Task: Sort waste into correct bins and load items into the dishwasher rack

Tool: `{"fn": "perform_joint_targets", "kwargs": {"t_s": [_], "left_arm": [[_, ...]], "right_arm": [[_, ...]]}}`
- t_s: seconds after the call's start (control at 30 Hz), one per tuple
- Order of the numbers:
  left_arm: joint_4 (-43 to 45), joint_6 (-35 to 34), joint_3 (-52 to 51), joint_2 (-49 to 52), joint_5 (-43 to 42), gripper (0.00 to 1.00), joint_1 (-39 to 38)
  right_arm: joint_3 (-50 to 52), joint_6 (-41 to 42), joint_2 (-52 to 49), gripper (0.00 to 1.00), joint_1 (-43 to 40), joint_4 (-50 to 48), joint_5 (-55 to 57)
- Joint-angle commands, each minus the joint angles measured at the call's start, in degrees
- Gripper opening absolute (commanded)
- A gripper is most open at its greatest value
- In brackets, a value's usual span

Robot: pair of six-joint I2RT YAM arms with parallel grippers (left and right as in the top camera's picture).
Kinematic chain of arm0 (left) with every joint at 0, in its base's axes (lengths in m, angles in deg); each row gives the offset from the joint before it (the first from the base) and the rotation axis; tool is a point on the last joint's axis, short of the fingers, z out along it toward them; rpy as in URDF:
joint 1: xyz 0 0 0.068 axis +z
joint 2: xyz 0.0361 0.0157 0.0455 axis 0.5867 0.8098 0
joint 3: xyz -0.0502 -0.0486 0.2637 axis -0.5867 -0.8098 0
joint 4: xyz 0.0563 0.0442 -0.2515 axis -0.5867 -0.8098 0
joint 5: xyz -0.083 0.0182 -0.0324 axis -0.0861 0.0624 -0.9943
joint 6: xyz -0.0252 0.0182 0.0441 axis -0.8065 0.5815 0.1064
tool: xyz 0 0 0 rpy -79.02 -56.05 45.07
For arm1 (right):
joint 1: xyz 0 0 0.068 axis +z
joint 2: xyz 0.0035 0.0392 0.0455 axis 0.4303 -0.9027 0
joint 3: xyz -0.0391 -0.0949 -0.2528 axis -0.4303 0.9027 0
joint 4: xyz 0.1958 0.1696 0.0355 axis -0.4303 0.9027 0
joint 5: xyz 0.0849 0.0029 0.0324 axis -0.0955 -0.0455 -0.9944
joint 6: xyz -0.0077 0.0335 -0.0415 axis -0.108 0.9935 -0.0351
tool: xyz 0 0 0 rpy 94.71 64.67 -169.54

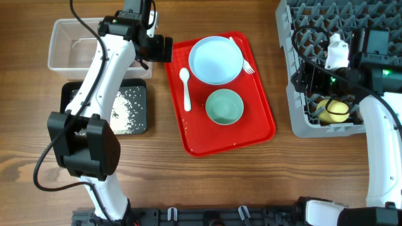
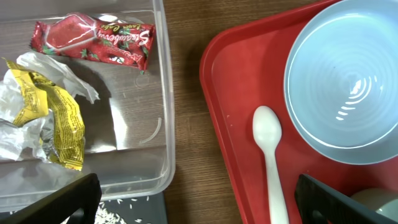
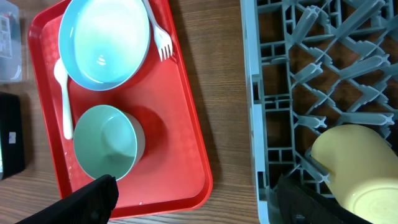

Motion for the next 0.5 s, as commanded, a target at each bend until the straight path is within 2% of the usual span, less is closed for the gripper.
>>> {"fn": "perform_joint_targets", "kwargs": {"t_s": [0.0,0.47], "left_arm": [[-0.1,-1.0,-0.2,-0.9,-1.1,1.0,-0.1],[-0.3,-0.9,-0.2,-0.8,-1.1,1.0,-0.1]], "right_arm": [[0.4,-0.6,-0.3,0.86,-0.2,-0.4,-1.4],[0.4,1.1,-0.3,0.86,-0.1,-2.5,-1.3]]}}
